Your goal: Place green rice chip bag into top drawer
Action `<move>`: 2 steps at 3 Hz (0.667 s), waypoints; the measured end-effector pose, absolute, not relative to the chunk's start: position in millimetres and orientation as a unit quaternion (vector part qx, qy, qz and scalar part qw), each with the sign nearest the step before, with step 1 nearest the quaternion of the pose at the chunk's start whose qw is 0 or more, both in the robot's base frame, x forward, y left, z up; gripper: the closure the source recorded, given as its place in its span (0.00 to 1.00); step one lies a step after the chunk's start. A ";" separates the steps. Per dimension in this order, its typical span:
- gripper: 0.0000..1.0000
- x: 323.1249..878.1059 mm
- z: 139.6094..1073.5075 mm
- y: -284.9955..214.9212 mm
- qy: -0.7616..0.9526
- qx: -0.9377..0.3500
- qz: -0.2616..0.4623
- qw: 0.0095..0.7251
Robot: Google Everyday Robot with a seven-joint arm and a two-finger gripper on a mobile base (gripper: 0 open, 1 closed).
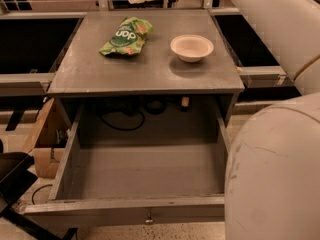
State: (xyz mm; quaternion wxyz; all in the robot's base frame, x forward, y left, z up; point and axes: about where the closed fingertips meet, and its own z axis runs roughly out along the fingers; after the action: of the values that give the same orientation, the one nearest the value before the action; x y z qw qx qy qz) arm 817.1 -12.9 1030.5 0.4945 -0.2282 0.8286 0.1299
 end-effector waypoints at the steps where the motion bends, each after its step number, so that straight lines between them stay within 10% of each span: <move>1: 0.00 817.0 1030.4 -12.7 0.829 -0.227 0.131 0.494; 2: 0.00 839.6 1005.1 1.9 0.844 -0.208 0.135 0.475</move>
Offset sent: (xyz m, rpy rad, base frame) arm 0.0628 0.0344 -0.0576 0.0393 0.1394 -0.0859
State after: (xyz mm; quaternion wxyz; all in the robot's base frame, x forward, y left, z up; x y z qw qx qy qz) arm 839.6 1.9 1005.1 0.4747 -0.2080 0.8445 0.1351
